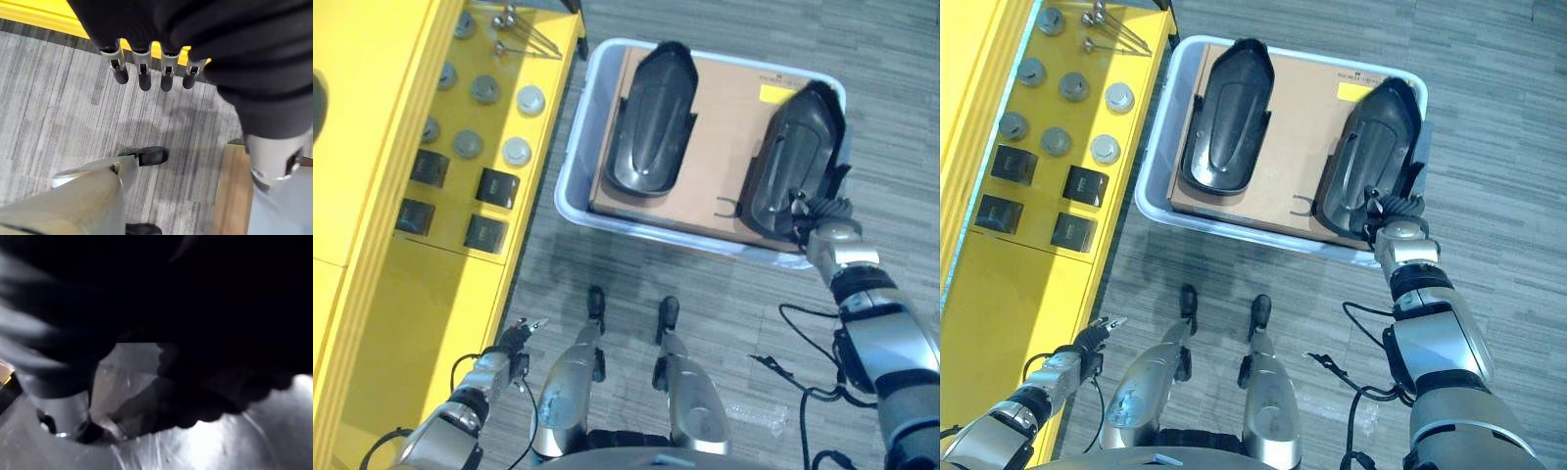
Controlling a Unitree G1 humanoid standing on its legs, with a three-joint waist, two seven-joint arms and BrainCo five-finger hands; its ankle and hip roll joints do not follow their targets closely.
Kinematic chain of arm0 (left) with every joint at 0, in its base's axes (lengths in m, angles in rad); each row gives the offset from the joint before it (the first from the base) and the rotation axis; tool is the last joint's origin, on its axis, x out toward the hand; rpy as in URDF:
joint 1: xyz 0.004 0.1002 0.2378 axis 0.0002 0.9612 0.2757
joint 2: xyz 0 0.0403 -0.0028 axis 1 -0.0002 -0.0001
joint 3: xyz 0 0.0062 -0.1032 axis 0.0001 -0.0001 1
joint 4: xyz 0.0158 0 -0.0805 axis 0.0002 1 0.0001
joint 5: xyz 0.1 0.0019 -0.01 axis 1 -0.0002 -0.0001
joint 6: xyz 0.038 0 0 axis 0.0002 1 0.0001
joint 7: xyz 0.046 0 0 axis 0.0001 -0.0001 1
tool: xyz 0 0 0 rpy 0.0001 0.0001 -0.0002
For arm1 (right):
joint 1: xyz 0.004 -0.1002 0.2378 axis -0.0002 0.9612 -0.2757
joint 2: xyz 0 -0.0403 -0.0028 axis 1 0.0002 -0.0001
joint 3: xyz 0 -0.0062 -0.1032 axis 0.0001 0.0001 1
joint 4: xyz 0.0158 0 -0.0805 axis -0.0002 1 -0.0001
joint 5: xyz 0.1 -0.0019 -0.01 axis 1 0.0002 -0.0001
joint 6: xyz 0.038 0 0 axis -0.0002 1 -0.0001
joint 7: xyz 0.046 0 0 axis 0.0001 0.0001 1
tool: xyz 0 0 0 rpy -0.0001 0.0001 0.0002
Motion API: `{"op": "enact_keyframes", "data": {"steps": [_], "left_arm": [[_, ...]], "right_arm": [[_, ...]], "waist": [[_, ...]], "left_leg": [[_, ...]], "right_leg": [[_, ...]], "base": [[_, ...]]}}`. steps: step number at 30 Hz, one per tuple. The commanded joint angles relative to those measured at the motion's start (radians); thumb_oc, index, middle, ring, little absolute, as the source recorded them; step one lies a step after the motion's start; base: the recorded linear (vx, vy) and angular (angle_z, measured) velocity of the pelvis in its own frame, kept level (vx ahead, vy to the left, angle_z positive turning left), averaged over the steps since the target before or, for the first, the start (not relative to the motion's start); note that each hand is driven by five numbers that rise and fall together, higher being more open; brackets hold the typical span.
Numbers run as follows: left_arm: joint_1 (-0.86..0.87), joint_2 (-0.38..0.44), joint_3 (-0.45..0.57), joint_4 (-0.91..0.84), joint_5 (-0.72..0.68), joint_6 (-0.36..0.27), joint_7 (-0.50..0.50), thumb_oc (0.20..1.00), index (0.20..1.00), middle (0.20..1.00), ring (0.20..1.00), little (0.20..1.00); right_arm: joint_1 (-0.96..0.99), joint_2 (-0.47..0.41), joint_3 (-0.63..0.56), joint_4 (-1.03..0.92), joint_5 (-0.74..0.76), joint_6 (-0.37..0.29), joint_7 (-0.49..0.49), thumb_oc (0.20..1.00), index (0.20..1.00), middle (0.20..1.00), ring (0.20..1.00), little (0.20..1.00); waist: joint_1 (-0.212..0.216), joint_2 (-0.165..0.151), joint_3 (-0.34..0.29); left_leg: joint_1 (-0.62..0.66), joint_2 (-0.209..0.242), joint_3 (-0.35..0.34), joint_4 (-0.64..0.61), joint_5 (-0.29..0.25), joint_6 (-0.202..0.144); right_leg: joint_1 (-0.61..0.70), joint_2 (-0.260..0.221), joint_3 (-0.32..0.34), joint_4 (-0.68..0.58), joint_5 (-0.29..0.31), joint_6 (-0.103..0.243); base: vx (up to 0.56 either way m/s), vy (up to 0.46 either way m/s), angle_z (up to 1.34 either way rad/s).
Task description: Move parts from the plastic box to the shelf.
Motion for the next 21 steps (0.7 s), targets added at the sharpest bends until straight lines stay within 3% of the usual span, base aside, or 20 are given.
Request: {"op": "enact_keyframes", "data": {"steps": [1, 6, 8, 10, 12, 15, 16, 18, 21], "left_arm": [[0.019, 0.004, -0.023, 0.042, 0.030, -0.018, -0.002, 1.000, 1.000, 1.000, 1.000, 1.000], [0.047, 0.020, 0.014, 0.036, 0.090, 0.002, 0.103, 1.000, 1.000, 1.000, 1.000, 1.000], [0.051, 0.021, 0.017, 0.034, 0.092, -0.005, 0.110, 1.000, 1.000, 1.000, 1.000, 1.000], [0.086, 0.050, 0.042, -0.064, 0.217, 0.003, 0.172, 1.000, 1.000, 1.000, 1.000, 1.000], [0.107, 0.073, 0.040, -0.148, 0.252, -0.003, 0.190, 1.000, 1.000, 1.000, 1.000, 1.000], [0.125, 0.100, 0.040, -0.255, 0.258, 0.007, 0.197, 1.000, 1.000, 1.000, 1.000, 1.000], [0.129, 0.156, 0.041, -0.434, 0.257, 0.046, 0.188, 1.000, 1.000, 1.000, 1.000, 1.000], [0.122, 0.209, 0.058, -0.601, 0.245, 0.093, 0.171, 1.000, 1.000, 1.000, 1.000, 1.000], [0.119, 0.244, 0.081, -0.713, 0.264, 0.101, 0.154, 1.000, 1.000, 1.000, 1.000, 1.000]], "right_arm": [[0.063, 0.008, 0.041, 0.069, 0.040, -0.020, 0.060, 0.200, 0.200, 0.200, 0.200, 0.200], [0.191, 0.020, -0.012, 0.036, 0.033, -0.122, 0.067, 0.200, 0.200, 0.200, 0.200, 0.200], [0.202, 0.020, -0.017, 0.031, 0.027, -0.138, 0.060, 0.200, 0.200, 0.200, 0.200, 0.200], [0.324, -0.003, -0.070, -0.103, -0.042, -0.185, -0.012, 0.200, 0.200, 0.200, 0.200, 0.200], [0.371, -0.034, -0.095, -0.183, -0.101, -0.229, -0.053, 0.200, 0.200, 0.200, 0.200, 0.200], [0.410, -0.066, -0.126, -0.269, -0.166, -0.249, -0.085, 0.200, 0.200, 0.200, 0.200, 0.200], [0.458, -0.106, -0.168, -0.387, -0.254, -0.271, -0.127, 0.200, 0.200, 0.200, 0.200, 0.200], [0.517, -0.147, -0.221, -0.516, -0.344, -0.291, -0.162, 0.200, 0.200, 0.200, 0.200, 0.200], [0.558, -0.176, -0.260, -0.626, -0.446, -0.294, -0.155, 0.200, 0.200, 0.200, 0.200, 0.200]], "waist": [[0.012, -0.003, -0.061], [0.003, -0.026, -0.141], [0.002, -0.028, -0.146], [-0.009, -0.047, -0.215], [-0.012, -0.054, -0.254], [-0.014, -0.056, -0.284], [-0.017, -0.056, -0.312], [-0.022, -0.057, -0.333], [-0.028, -0.061, -0.346]], "left_leg": [[0.012, 0.012, -0.025, 0.047, -0.172, -0.041], [0.084, 0.021, -0.018, 0.022, -0.177, -0.046], [0.091, 0.022, -0.018, 0.019, -0.176, -0.047], [0.144, 0.033, -0.005, 0.005, -0.172, -0.059], [0.163, 0.041, 0.003, -0.005, -0.164, -0.065], [0.174, 0.049, 0.011, -0.008, -0.163, -0.071], [0.176, 0.056, 0.015, -0.008, -0.160, -0.078], [0.184, 0.059, 0.014, -0.008, -0.161, -0.079], [0.196, 0.059, 0.015, -0.008, -0.166, -0.075]], "right_leg": [[-0.014, -0.069, -0.028, 0.064, -0.156, 0.033], [0.057, -0.058, -0.037, 0.033, -0.153, 0.036], [0.065, -0.057, -0.038, 0.028, -0.152, 0.036], [0.120, -0.050, -0.044, 0.001, -0.139, 0.049], [0.136, -0.045, -0.052, 0.000, -0.137, 0.054], [0.154, -0.039, -0.059, 0.000, -0.140, 0.057], [0.173, -0.034, -0.068, 0.000, -0.145, 0.059], [0.187, -0.031, -0.074, 0.000, -0.151, 0.058], [0.199, -0.031, -0.074, 0.000, -0.157, 0.058]], "base": [[0.00, -0.021, 0.03], [0.02, -0.035, 0.03], [0.03, -0.041, 0.03], [0.06, -0.097, 0.09], [0.04, -0.066, 0.08], [0.01, -0.038, -0.04], [0.00, -0.051, -0.05], [-0.01, -0.044, 0.10], [-0.01, -0.009, 0.08]]}}
